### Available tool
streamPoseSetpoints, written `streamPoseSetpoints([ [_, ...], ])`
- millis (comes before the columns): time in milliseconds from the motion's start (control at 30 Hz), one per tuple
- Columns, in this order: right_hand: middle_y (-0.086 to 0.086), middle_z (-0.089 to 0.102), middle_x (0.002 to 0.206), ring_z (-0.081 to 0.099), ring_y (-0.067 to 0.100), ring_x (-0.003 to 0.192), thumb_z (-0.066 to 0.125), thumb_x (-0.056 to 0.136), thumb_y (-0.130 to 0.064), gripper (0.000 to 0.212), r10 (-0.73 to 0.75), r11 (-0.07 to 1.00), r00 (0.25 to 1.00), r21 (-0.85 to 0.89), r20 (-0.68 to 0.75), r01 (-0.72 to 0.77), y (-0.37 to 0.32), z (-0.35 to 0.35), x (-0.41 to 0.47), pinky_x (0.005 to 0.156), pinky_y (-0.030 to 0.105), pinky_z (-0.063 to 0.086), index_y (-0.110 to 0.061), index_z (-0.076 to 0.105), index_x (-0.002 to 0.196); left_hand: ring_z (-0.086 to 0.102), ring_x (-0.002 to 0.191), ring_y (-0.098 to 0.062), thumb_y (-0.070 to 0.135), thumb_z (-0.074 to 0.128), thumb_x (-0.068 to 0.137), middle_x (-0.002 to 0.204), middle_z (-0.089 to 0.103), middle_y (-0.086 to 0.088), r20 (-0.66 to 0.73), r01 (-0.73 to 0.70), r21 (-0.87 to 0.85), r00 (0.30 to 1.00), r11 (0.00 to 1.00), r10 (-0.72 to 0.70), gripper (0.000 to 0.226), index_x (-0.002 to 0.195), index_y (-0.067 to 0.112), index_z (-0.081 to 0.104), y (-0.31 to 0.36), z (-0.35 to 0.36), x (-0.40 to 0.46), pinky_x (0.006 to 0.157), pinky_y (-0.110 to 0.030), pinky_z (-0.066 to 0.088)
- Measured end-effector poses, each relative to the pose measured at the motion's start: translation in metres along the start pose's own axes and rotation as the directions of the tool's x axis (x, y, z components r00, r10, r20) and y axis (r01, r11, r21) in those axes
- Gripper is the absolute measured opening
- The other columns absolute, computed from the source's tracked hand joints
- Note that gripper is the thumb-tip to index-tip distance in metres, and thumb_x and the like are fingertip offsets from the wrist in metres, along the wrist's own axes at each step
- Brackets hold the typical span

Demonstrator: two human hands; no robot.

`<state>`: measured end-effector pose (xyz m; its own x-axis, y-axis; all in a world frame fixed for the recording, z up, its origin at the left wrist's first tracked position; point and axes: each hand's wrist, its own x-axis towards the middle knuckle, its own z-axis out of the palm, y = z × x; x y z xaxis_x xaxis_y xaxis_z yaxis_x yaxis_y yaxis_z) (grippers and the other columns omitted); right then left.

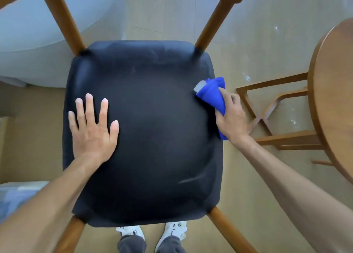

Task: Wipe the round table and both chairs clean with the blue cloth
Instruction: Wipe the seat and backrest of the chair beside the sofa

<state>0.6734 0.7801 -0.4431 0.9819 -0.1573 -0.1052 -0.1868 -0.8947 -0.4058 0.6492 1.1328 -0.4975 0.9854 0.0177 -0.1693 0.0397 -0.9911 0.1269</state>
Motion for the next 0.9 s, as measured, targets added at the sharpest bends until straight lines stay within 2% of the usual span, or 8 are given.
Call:
streamPoseSetpoints([
  [133,0.02,0.058,0.113,0.057,0.039,0.087,0.054,0.069,0.005,0.055,-0.504,0.845,0.832,-0.066,0.23,0.53,0.004,-0.006,-0.107,0.074,0.042,0.052,-0.015,0.061,0.12,-0.004,0.148,-0.034,0.046,0.022,0.093,0.161,0.0,-0.014,0.007,-0.002,-0.007,1.0,1.0,0.002,0.067,0.153,0.017,0.016,0.005,-0.005,0.0,0.117,-0.052,0.0],
  [267,0.002,0.057,0.109,0.051,0.024,0.077,0.051,0.079,-0.008,0.049,-0.698,0.388,0.225,0.096,0.68,0.917,0.002,-0.011,-0.169,0.066,0.032,0.046,-0.033,0.05,0.12,-0.004,0.148,-0.033,0.047,0.022,0.093,0.161,0.001,-0.014,-0.005,0.0,0.006,1.0,1.0,0.0,0.067,0.152,0.016,0.018,0.003,-0.006,0.0,0.117,-0.049,-0.003],
  [333,0.0,0.057,0.109,0.052,0.023,0.078,0.05,0.089,-0.014,0.038,-0.7,0.241,0.066,0.148,0.711,0.959,0.0,-0.014,-0.145,0.064,0.032,0.044,-0.035,0.05,0.121,-0.004,0.148,-0.032,0.048,0.02,0.093,0.161,0.001,-0.013,-0.014,0.001,0.003,1.0,1.0,0.0,0.067,0.152,0.017,0.018,0.003,-0.005,-0.001,0.117,-0.045,-0.007],
  [400,0.005,0.059,0.111,0.054,0.027,0.081,0.046,0.09,-0.011,0.035,-0.739,0.296,0.172,0.085,0.652,0.951,-0.001,-0.02,-0.1,0.064,0.035,0.045,-0.03,0.055,0.118,-0.004,0.148,-0.033,0.048,0.021,0.093,0.161,0.001,-0.014,-0.017,-0.01,0.005,1.0,1.0,0.01,0.067,0.152,0.017,0.017,0.003,-0.004,-0.001,0.117,-0.048,-0.004],
  [600,0.017,0.05,0.126,0.05,0.038,0.102,0.055,0.082,-0.007,0.054,-0.264,0.93,0.954,-0.225,0.14,0.29,-0.026,-0.016,0.05,0.084,0.044,0.046,-0.017,0.05,0.135,-0.003,0.148,-0.033,0.047,0.02,0.093,0.161,0.003,-0.014,-0.024,0.004,0.023,1.0,1.0,-0.003,0.068,0.153,0.016,0.017,0.004,-0.006,0.0,0.117,-0.052,0.002],
  [700,0.014,0.047,0.124,0.049,0.035,0.104,0.051,0.088,-0.018,0.056,0.214,0.968,0.977,-0.127,-0.019,-0.215,-0.068,0.005,0.06,0.082,0.038,0.043,-0.02,0.035,0.142,-0.001,0.148,-0.033,0.048,0.019,0.093,0.161,0.004,-0.014,-0.023,0.003,0.036,1.0,0.999,-0.002,0.068,0.153,0.016,0.018,0.004,-0.005,0.0,0.117,-0.052,0.002],
  [800,0.014,0.052,0.112,0.051,0.033,0.086,0.056,0.077,-0.016,0.059,-0.059,0.949,0.998,-0.31,0.015,0.061,-0.118,0.036,0.013,0.067,0.038,0.042,-0.018,0.044,0.134,0.003,0.148,-0.035,0.046,0.022,0.092,0.161,0.007,-0.015,-0.037,-0.011,0.033,0.999,0.999,0.012,0.068,0.152,0.015,0.021,0.004,-0.004,0.002,0.117,-0.053,0.005],
  [900,0.011,0.059,0.101,0.047,0.028,0.067,0.057,0.065,-0.005,0.059,-0.463,0.817,0.859,-0.271,0.219,0.509,-0.139,0.048,-0.03,0.055,0.035,0.04,-0.019,0.058,0.123,0.005,0.148,-0.036,0.044,0.025,0.091,0.16,0.009,-0.016,-0.049,-0.016,0.023,0.999,1.0,0.017,0.067,0.151,0.014,0.026,0.0,-0.002,0.002,0.117,-0.055,0.008],
])
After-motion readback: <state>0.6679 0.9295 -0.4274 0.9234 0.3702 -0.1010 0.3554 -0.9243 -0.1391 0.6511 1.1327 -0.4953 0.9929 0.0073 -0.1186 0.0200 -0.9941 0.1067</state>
